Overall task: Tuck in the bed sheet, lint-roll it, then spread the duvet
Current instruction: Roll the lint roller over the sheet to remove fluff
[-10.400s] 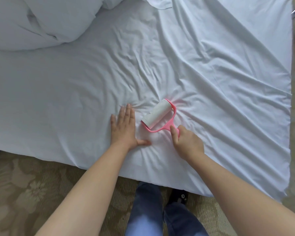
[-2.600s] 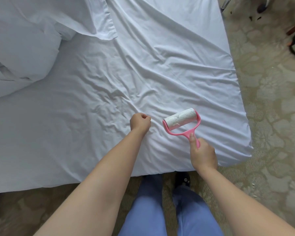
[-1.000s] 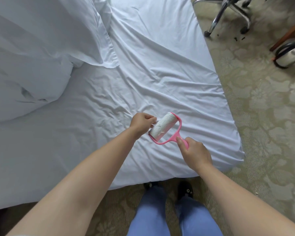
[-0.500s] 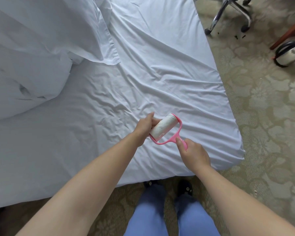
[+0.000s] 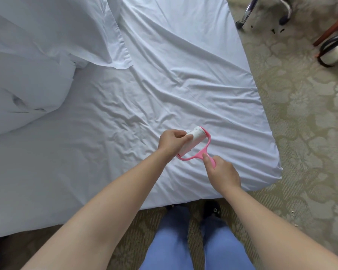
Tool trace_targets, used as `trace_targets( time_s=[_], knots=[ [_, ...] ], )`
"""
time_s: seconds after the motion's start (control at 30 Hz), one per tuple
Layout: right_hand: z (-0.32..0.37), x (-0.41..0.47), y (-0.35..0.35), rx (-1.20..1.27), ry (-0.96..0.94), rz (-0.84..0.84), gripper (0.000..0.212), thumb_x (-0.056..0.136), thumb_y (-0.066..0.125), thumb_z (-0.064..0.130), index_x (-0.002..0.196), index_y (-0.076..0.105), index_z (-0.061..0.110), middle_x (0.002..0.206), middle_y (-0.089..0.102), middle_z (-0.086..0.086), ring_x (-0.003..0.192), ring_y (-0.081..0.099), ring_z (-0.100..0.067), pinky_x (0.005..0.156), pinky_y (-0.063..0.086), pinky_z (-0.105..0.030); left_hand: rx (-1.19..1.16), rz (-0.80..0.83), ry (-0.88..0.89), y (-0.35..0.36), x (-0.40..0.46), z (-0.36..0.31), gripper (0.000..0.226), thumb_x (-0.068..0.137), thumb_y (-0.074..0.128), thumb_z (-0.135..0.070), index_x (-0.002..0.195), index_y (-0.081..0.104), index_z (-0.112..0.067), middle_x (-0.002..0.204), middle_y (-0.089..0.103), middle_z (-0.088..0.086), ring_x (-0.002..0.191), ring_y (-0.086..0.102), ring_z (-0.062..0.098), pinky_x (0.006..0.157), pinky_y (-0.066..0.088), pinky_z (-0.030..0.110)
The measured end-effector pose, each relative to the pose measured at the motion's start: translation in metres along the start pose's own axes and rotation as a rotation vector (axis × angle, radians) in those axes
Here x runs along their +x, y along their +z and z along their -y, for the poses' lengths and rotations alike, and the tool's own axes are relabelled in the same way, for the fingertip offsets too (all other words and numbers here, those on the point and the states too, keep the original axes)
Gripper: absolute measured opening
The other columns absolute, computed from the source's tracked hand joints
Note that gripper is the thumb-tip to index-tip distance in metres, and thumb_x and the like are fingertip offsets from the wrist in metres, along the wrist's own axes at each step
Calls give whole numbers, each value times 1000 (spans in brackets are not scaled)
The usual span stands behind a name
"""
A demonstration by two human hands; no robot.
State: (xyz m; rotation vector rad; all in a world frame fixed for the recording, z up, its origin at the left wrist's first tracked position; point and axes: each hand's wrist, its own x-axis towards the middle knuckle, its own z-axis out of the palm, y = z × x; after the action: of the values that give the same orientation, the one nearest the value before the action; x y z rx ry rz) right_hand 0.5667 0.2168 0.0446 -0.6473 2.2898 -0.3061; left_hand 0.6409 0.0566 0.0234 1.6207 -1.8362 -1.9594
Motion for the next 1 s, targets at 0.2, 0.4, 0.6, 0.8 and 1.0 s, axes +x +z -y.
trace_targets(
  time_s=[0.2,0.4,0.6,0.8,1.0],
  knots=[
    [6,4,-5,45,12,-20,46,98,30,54,66,39,22,68,49,3,71,49,-26,58,31,-34,74,86,50,2,2,-7,32,75,73,-36,89,72,-7,70,56,-2,66,50,11,60,38,23],
    [3,5,-12,90,17,-22,49,98,31,53,62,35,20,63,45,1,63,43,-23,50,27,-33,78,221,-1,-5,8,-15,35,85,69,-33,81,64,1,70,48,8,60,44,16,49,32,20],
    [5,10,-16,117,0,-24,52,97,31,54,62,32,16,60,40,1,56,36,-18,50,24,-34,-189,332,-194,-10,12,-23,28,98,49,-38,99,65,-14,82,72,8,63,67,14,59,51,22],
    [1,10,-13,133,1,-14,53,97,31,56,61,31,17,59,38,2,55,34,-17,50,23,-33,-167,410,-282,-13,12,-23,38,100,42,-45,114,60,-14,92,73,7,76,68,17,72,52,29],
    [-1,11,-15,127,-4,-13,54,96,30,57,62,30,15,59,37,2,56,33,-18,52,23,-34,-266,443,-392,-18,17,-18,77,93,24,-69,134,53,-10,108,65,9,92,67,26,88,54,39]
  ],
)
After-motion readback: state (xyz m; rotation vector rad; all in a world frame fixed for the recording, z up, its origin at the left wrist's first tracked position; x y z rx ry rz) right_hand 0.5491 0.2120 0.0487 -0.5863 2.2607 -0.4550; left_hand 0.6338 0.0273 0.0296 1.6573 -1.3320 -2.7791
